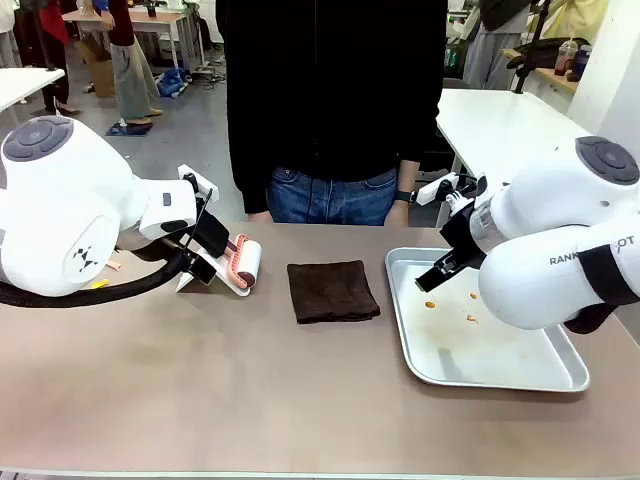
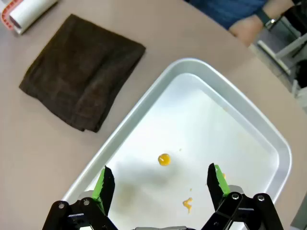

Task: Clean the surface of the table.
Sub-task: Hold the Lint Roller with your left hand and the towel with your right hand.

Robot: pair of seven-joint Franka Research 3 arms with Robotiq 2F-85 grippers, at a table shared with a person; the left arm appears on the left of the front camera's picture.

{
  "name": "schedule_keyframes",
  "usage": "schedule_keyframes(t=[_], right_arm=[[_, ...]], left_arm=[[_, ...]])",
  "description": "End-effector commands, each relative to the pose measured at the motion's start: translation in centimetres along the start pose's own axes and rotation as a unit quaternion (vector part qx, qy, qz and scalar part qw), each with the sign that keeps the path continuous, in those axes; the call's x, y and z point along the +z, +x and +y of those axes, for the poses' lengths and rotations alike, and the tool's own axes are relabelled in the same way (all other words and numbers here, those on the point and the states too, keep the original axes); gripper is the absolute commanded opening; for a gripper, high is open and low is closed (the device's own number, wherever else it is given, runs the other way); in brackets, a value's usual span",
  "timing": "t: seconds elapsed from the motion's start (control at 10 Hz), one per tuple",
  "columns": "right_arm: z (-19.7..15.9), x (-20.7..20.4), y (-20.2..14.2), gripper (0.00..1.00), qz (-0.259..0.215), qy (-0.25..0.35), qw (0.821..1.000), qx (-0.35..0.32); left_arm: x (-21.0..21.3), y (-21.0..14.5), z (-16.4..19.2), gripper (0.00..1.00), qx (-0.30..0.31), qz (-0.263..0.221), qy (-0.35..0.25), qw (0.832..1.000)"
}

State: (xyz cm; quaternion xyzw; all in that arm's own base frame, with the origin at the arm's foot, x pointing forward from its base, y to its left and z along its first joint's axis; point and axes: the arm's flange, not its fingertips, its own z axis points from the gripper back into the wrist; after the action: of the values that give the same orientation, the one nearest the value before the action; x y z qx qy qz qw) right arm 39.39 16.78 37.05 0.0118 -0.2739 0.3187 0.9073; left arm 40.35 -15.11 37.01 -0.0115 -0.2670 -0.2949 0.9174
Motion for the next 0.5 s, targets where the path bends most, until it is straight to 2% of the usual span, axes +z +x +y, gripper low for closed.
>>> schedule_keyframes(t=[0.0, 0.4], right_arm=[[0.0, 0.01, 0.01, 1.0, 0.0, 0.0, 1.0, 0.0], [0.0, 0.01, 0.01, 1.0, 0.0, 0.0, 1.0, 0.0]], left_arm=[[0.01, 0.0, 0.0, 1.0, 0.0, 0.0, 0.0, 1.0], [0.01, 0.0, 0.0, 1.0, 0.0, 0.0, 0.0, 1.0]])
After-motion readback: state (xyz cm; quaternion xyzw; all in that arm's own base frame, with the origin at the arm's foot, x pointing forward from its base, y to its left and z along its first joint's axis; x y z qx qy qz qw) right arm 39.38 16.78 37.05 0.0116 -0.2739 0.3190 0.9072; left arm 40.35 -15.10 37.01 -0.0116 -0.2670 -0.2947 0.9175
